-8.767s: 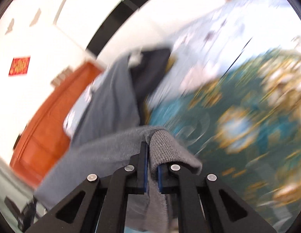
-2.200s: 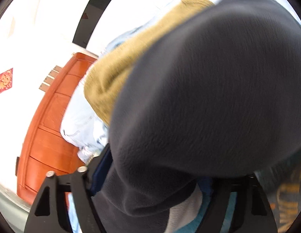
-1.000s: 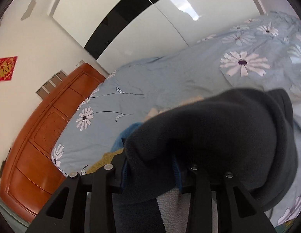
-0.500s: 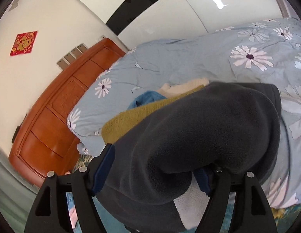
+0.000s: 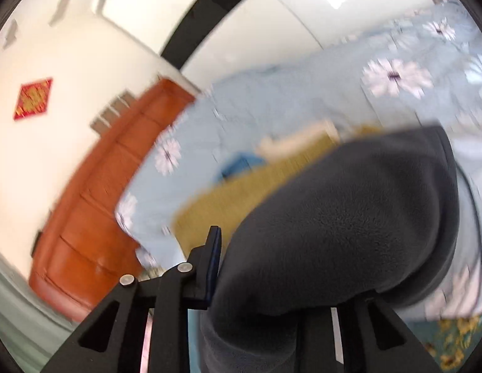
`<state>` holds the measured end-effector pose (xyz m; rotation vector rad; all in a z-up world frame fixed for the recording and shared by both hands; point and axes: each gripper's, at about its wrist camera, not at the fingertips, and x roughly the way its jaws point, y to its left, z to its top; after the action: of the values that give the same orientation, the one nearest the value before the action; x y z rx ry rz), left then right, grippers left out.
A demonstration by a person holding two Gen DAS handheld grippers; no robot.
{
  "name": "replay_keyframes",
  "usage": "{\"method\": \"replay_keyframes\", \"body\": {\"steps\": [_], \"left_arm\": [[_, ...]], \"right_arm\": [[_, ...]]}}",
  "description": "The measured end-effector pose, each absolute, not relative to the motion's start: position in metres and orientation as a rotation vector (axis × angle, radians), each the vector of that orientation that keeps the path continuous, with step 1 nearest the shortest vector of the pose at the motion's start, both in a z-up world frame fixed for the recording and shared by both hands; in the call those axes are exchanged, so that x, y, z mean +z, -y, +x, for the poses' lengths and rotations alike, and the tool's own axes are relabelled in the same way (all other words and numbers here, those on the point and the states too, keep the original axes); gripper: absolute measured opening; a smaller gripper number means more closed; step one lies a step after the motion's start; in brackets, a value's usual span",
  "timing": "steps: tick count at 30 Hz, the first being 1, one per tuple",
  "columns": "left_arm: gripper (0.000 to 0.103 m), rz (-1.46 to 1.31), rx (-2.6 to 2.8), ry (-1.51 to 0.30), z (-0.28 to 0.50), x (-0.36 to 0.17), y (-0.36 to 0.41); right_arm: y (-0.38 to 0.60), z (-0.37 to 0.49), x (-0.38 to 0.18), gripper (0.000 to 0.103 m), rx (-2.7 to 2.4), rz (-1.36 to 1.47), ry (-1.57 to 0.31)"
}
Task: Fold clothes
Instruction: 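Carry the navy hoodie with the right tool onto the clothes by the pillow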
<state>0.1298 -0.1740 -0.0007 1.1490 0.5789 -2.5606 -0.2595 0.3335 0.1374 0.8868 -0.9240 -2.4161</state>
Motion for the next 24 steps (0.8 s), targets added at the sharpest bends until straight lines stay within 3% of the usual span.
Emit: {"method": "replay_keyframes", "body": {"steps": [4, 7, 11, 15, 17, 20, 24], "left_arm": [[0.062, 1.123, -2.551, -0.517, 0.126, 0.002, 0.174], [0.062, 1.116, -2.527, -0.510, 0.124, -0.001, 0.178], [0.062, 1.135, -2.506, -0.507, 0.123, -0.008, 0.178], [0.062, 1.146, -2.502, -0.489, 0.125, -0.010, 0.175], [0.062, 1.137, -2.502, -0.496, 0.126, -0.008, 0.176], [0.062, 1.119, -2.508, -0.521, 0.130, -0.004, 0.176], [0.062, 1.110, -2.534, -0.527, 0.134, 0.003, 0.173]], "right_arm": [[-0.339, -0.293, 0.217, 0.028, -2.506, 0.564, 0.981], [-0.342, -0.313, 0.233, 0.029, -2.548, 0.410, 1.008], [-0.332, -0.359, 0.169, 0.046, -2.530, 0.707, 1.049], [-0.325, -0.374, 0.068, 0.052, -2.550, 1.096, 0.984], [-0.347, -0.364, 0.036, 0.074, -2.423, 1.024, 1.232], [-0.367, -0.352, 0.021, 0.075, -2.274, 0.957, 1.397], [-0.381, -0.323, 0.038, 0.076, -2.303, 0.928, 1.290]]}}
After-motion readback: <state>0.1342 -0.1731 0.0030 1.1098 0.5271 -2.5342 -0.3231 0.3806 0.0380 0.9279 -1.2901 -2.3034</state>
